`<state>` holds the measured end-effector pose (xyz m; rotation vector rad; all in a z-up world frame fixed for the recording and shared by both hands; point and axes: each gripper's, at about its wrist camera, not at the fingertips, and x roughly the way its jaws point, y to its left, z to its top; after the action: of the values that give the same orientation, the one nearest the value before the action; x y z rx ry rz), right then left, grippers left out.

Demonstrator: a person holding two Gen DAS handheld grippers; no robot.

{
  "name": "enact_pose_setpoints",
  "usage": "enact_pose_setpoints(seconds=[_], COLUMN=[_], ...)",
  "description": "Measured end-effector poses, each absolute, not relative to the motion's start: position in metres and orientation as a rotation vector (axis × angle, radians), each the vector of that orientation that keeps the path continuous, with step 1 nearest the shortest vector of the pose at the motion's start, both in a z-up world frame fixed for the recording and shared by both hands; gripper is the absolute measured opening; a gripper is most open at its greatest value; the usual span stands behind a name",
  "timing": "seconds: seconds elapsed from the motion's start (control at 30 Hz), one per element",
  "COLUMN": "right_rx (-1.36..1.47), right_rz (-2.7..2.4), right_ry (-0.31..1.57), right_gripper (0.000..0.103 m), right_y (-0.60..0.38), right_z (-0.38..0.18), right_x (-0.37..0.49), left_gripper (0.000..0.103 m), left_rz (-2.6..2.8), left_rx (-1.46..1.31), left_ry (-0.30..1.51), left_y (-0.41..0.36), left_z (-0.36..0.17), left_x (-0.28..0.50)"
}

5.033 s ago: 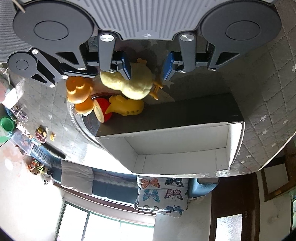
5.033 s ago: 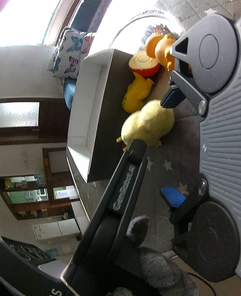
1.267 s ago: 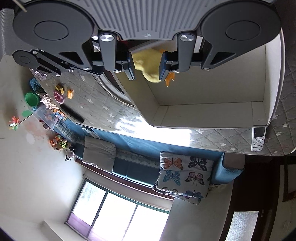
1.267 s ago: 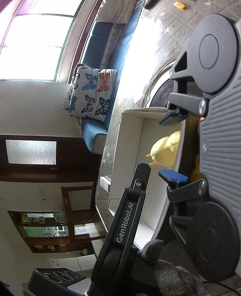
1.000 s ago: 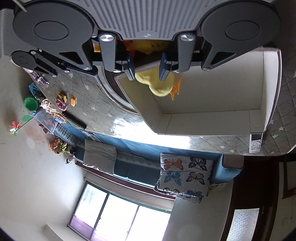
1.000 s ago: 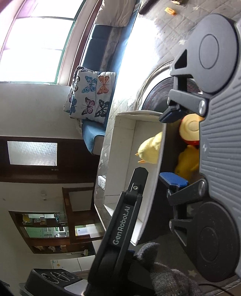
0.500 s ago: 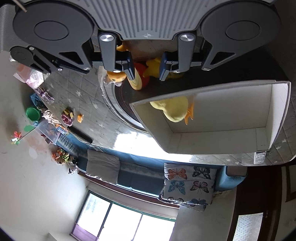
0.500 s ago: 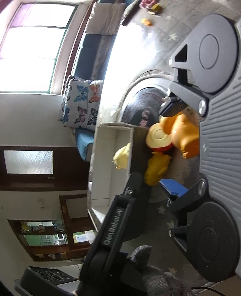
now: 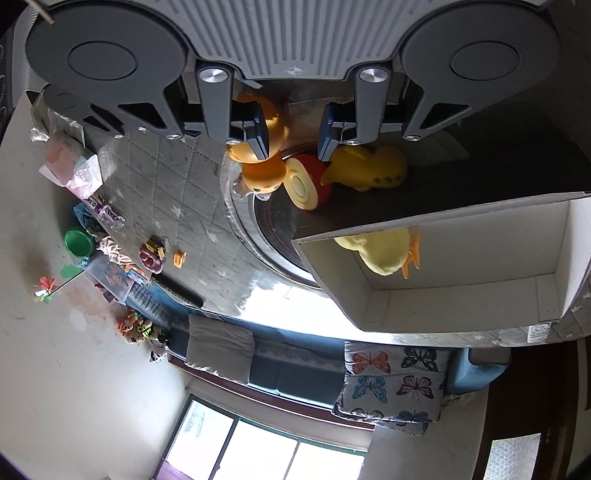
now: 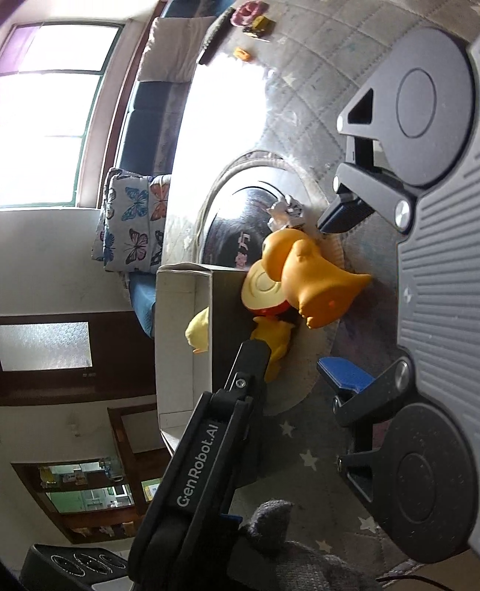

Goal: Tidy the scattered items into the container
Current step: 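Lower the left tool onto the orange rubber duck and grasp it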

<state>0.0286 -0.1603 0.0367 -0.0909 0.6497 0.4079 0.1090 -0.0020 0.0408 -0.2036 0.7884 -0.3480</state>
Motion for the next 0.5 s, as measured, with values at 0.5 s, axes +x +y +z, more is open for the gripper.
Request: enact_pose_setpoints(seconds=[0.5], right_rx=[-0.065], right_rz=[0.375], right_ry=[0.702], right_gripper=[0.062], right_y=[-0.150], right_z=[0.017], right_x=[0.052], left_gripper=[0.032], left_rz=[-0.378], left_rx=[-0.218], left_ry=[0.807], left_y=[-0.011], left_z=[0.039], left_x=[0.127])
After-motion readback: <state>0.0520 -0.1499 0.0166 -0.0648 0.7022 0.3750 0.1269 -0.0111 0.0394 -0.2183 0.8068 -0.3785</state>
